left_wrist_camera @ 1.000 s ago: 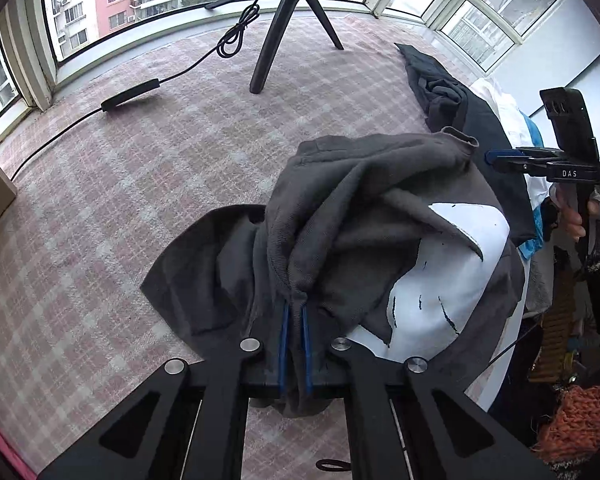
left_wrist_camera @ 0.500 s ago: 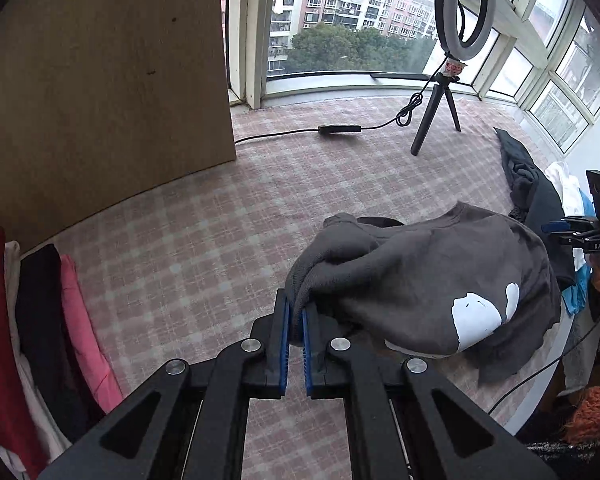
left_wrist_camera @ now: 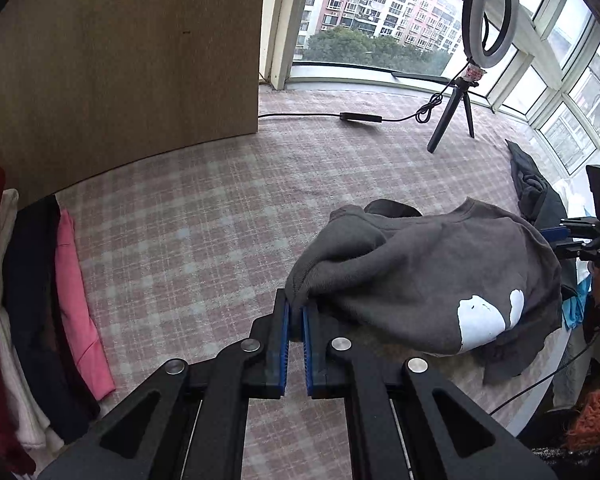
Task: Fold clothes
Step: 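Raise the grey sweatshirt with both tools and shake it out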
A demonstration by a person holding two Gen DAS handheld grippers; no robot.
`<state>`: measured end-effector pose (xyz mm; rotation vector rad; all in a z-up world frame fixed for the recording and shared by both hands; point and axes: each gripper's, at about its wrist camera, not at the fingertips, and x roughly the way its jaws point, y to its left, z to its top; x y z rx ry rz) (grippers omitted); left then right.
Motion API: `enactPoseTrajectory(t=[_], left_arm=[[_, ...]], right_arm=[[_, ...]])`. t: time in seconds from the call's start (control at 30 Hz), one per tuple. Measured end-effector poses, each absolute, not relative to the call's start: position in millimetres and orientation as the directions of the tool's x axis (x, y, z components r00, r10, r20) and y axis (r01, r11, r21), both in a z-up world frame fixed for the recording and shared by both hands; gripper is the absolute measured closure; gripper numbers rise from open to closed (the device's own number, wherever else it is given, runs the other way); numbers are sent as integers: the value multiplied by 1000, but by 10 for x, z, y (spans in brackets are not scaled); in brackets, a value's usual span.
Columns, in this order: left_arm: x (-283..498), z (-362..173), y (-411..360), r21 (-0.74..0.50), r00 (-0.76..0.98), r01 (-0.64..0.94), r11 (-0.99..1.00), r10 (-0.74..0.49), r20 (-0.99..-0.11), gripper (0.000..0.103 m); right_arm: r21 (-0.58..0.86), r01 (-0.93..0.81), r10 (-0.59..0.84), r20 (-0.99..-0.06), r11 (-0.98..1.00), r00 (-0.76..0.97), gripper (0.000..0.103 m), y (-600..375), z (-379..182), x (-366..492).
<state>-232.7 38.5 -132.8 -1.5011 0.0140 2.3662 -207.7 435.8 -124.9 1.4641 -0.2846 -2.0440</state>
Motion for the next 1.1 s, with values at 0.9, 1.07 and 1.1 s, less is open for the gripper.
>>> enactPoseTrajectory(t=[0.9,1.07,1.1], left_arm=[[-508,3039,487,381,-926,-331,-863,220,-305,98],[0,3379,293,409,-946,-294,-864,202,-253,98],[58,3361,250,412,-944,-297,-862,200,-263,98]], right_arm=[[-157,265,-192,-371,-951,-908,98,4151,3128,-65],[-242,264,-158,-384,-934,-910,98,3890,3236,268],[-253,272,-156,-398,-928,-904,98,3845,3186,293]])
